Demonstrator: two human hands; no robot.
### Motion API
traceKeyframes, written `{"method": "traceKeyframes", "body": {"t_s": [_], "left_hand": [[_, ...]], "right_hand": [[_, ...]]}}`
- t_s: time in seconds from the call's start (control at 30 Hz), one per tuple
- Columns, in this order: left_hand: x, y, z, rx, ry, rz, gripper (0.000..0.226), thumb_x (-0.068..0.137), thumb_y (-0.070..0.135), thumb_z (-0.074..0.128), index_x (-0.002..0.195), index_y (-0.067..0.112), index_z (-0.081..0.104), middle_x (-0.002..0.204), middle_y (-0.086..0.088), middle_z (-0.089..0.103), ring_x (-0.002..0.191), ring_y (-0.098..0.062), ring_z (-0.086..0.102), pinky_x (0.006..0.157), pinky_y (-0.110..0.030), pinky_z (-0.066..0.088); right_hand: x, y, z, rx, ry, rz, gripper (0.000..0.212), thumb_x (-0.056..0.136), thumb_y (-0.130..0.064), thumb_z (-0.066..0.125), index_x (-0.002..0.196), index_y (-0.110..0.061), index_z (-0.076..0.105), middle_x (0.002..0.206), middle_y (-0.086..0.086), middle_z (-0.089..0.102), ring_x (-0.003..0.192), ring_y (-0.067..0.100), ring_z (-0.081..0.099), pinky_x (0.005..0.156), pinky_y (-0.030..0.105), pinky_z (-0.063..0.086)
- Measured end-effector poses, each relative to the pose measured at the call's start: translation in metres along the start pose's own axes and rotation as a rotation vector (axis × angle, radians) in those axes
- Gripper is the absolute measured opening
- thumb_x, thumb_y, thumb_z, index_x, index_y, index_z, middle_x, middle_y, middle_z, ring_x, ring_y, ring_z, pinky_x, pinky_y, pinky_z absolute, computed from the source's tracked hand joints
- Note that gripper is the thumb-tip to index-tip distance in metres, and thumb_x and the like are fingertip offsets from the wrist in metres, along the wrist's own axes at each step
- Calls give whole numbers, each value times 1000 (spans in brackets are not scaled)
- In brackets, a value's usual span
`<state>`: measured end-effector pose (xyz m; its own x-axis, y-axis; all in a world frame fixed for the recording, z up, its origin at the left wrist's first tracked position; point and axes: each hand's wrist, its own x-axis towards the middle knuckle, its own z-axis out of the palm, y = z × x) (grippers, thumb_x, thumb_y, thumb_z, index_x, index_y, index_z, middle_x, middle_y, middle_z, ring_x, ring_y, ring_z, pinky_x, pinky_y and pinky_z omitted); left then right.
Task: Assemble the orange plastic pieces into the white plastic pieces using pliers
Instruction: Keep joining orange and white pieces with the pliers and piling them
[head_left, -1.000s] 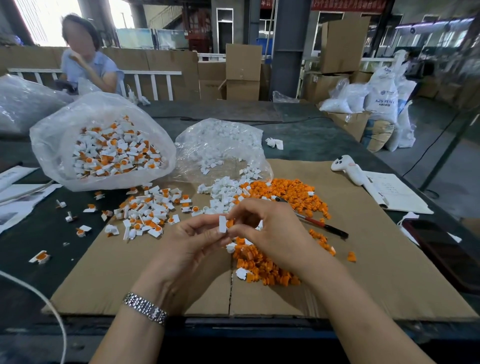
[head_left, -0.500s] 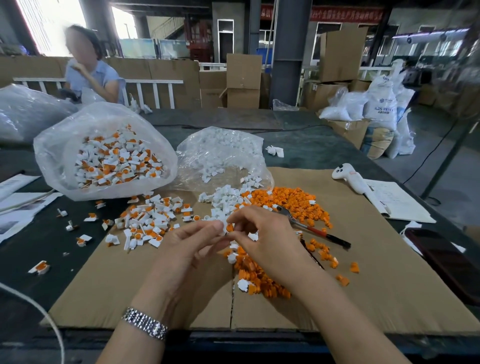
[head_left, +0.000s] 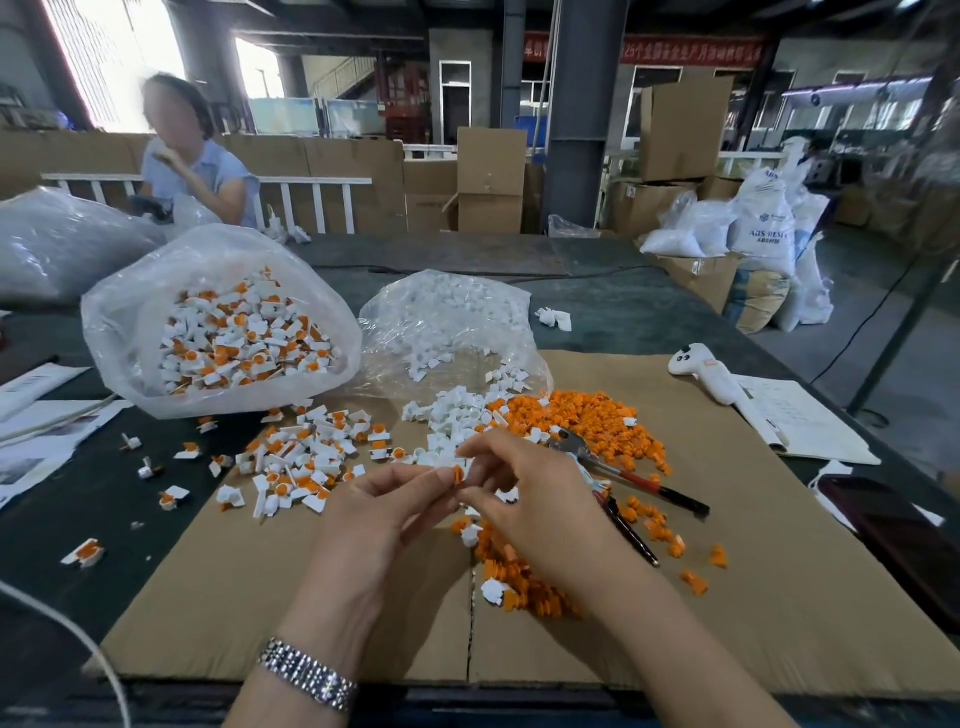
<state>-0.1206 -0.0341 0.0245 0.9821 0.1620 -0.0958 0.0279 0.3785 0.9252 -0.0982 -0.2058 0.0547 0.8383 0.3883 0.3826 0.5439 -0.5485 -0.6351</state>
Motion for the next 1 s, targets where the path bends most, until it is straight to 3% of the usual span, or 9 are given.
{"method": "traceKeyframes", "body": {"t_s": [0.07, 0.13, 0.27, 0.33, 0.47, 0.6, 0.7, 0.83, 1.0], "left_hand": [[0, 1, -1, -44, 16, -31, 35, 55, 22, 92, 83, 5, 82, 101, -21, 78, 98, -30, 77, 77, -25, 62], [1, 2, -3, -64, 51, -50, 36, 54, 21, 92, 85, 6, 83, 101, -20, 78, 97, -29, 78, 75, -25, 62], [0, 4, -1, -42, 103, -46, 27, 57, 22, 90, 80, 9, 82, 93, -17, 79, 83, -23, 78, 62, -22, 60], [0, 4, 2, -34, 82, -49, 18, 65, 20, 86, 79, 10, 82, 91, -17, 78, 80, -22, 78, 59, -21, 59], [-2, 7, 4, -17, 54, -53, 10, 72, 18, 81, 78, 10, 82, 91, -17, 78, 80, -22, 77, 58, -22, 58], [1, 9, 5, -16, 96, -38, 12, 72, 21, 82, 79, 11, 81, 90, -16, 79, 76, -18, 76, 53, -20, 55], [5, 10, 6, -26, 119, -27, 8, 80, 19, 82, 81, 11, 82, 90, -13, 78, 73, -16, 74, 51, -19, 53], [8, 11, 10, -73, 104, 5, 16, 73, 26, 83, 81, 12, 82, 84, -8, 75, 66, -12, 69, 51, -19, 52], [11, 11, 12, -69, 172, 64, 16, 75, 25, 84, 83, 11, 81, 80, -7, 74, 66, -13, 65, 50, -18, 48]], "right_hand": [[1, 15, -11, -33, 55, 91, 31, 92, -27, 72, 121, -28, 61, 97, -16, 62, 88, -1, 61, 82, 18, 53], [4, 36, -26, -291, 79, 251, 34, 95, -39, 65, 125, -25, 57, 114, -9, 58, 99, 3, 58, 90, 28, 53], [7, 72, -42, -711, -158, 601, 59, 93, -60, 55, 129, -14, 50, 133, 10, 49, 124, 28, 48, 105, 47, 43], [7, 82, -41, -748, -253, 627, 59, 93, -57, 58, 130, -13, 50, 134, 11, 48, 126, 30, 46, 105, 49, 43], [12, 86, -40, -756, -256, 585, 41, 92, -47, 61, 117, -15, 54, 120, 8, 55, 111, 26, 54, 97, 45, 48], [17, 75, -45, -687, -172, 549, 33, 97, -46, 52, 104, -14, 55, 103, 7, 59, 93, 23, 57, 71, 33, 42], [21, 49, -55, -414, -104, 544, 19, 101, -33, 48, 90, -17, 52, 81, 1, 57, 70, 15, 55, 55, 29, 40], [23, 3, -50, 102, -416, 581, 22, 99, -23, 49, 87, -9, 60, 77, 8, 62, 69, 23, 56, 70, 44, 50], [21, -25, -27, 94, -510, 542, 18, 100, -28, 51, 84, -19, 48, 81, 8, 44, 74, 22, 41, 67, 37, 35]]}}
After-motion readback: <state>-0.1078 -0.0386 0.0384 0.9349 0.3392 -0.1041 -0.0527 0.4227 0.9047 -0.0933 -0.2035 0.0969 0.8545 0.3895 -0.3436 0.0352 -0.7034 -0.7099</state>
